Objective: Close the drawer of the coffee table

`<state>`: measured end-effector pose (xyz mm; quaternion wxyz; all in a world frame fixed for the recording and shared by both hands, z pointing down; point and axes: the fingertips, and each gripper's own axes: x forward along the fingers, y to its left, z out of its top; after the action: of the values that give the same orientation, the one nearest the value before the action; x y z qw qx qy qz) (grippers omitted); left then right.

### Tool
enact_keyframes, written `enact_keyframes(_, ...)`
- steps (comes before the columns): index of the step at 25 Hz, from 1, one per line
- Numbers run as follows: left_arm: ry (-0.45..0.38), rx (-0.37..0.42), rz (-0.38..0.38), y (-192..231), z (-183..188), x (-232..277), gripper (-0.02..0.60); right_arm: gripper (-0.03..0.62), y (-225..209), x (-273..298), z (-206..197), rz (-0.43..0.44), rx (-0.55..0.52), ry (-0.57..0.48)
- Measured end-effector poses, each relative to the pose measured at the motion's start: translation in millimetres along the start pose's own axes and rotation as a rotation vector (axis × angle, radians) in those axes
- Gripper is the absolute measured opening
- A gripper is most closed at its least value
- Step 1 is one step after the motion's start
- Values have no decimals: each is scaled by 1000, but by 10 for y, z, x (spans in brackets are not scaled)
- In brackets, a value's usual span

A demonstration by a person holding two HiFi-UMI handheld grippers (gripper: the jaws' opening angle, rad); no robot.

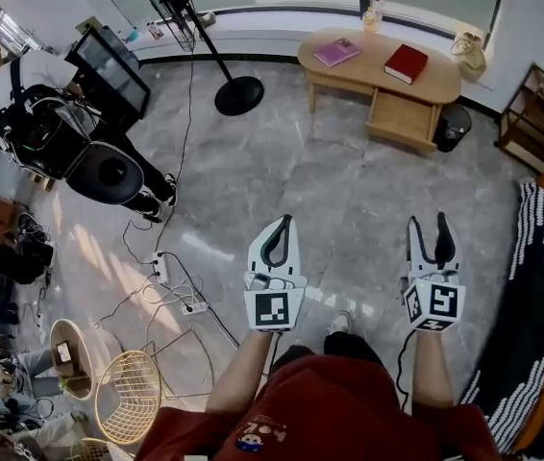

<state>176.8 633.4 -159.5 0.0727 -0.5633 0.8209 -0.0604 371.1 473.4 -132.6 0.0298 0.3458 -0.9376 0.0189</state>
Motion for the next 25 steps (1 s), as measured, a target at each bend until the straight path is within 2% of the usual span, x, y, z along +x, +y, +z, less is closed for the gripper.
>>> enact_keyframes(8, 1, 9, -19, -15, 32, 545, 8, 216, -316, 359, 86, -37, 6, -16)
enact_keyframes(11, 31, -4, -33, 10, -39, 736, 8, 216, -357, 495, 75, -54, -1, -11)
enact_keyframes(14, 23, 2, -57, 49, -155, 989, 8, 216, -403, 694, 30, -74, -15, -8)
enact_keyframes(17, 5, -1, -73, 183, -284, 1326, 8, 216, -445, 984, -17, -104, -25, -2)
enact_keyframes(20, 27, -23, -95, 354, -403, 1705, 8, 216, -477, 1327, 8, -134, -35, 7)
enact_keyframes(25, 19, -22, -126, 773, -453, 2392, 8, 218, -422, 2037, 141, -161, -53, 22)
